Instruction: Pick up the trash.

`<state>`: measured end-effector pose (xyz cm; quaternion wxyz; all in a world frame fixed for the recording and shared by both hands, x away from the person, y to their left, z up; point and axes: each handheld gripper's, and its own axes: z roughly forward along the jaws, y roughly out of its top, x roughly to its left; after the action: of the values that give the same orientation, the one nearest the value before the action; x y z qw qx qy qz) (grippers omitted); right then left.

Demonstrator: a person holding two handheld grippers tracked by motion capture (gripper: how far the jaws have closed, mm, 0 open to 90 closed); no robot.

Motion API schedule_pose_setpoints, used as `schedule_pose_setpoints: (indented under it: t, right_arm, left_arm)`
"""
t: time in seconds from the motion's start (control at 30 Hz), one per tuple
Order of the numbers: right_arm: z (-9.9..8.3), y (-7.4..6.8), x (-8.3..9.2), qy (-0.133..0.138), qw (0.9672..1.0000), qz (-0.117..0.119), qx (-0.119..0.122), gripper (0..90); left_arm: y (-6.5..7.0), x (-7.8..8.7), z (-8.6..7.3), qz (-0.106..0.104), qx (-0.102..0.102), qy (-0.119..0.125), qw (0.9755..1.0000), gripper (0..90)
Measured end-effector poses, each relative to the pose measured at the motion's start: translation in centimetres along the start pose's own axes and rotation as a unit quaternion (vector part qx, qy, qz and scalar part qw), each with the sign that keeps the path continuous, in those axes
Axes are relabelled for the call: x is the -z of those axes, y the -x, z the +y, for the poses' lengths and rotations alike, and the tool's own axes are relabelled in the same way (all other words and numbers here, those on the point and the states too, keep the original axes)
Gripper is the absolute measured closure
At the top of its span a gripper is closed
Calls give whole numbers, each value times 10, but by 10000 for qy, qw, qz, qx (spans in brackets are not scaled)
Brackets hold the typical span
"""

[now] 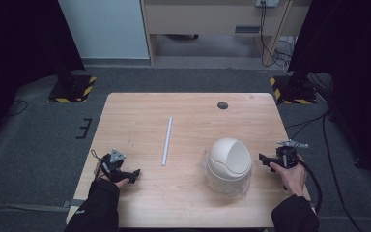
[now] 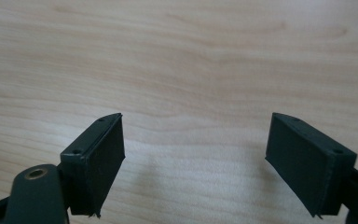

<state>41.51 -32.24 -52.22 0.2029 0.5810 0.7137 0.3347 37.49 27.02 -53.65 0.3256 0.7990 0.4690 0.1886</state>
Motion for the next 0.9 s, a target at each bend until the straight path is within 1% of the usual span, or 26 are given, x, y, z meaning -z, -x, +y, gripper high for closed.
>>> schedule_pose_setpoints:
  t: [0.1,0.13,0.23,0.27,0.33,0.37,0.4,0.43,0.47,0.5,0.57,0.6,0.67,0.77,0.9]
  right_arm:
    - [5,0,9,263,9996,111,67,204]
    - [7,0,12,338,9993,140,49,204]
    - [13,-3,22,665,9973,306,89,205]
    - [15,-4,24,723,9967,341,107,204]
    - [21,-7,32,915,9947,423,188,202]
    - [24,-10,37,1023,9933,491,210,199]
    - [26,-11,40,1076,9925,535,245,198]
    - [30,-15,45,1188,9906,606,299,195]
    - [32,-17,48,1237,9897,640,331,195]
    - [34,-19,52,1315,9881,703,366,195]
    - [37,-23,59,1435,9859,773,383,192]
    - [38,-24,60,1455,9854,789,390,191]
    - [42,-27,67,1597,9828,840,403,191]
    - [50,-32,80,1827,9779,939,395,190]
    - [59,-41,98,2041,9718,1096,428,185]
  left_arm:
    - [0,0,0,8,3,-2,10000,0]
    - [0,0,0,0,14,4,10000,0]
    - [0,0,0,4,13,-5,10000,0]
    - [0,0,1,1,16,-15,10000,0]
    - [-1,0,1,6,28,-24,10000,4]
    - [0,1,1,6,33,-34,10000,10]
    - [0,1,1,5,42,-51,10000,14]
    - [0,1,2,2,38,-65,10000,16]
    - [0,1,2,10,28,-78,10000,17]
    - [1,1,2,11,31,-78,10000,17]
    - [1,1,2,9,29,-87,10000,17]
    - [2,1,2,-6,22,-96,10000,17]
    - [2,1,3,-9,19,-107,9999,17]
    - [3,1,3,-18,10,-123,9999,17]
    - [3,1,3,-42,-21,-143,9999,21]
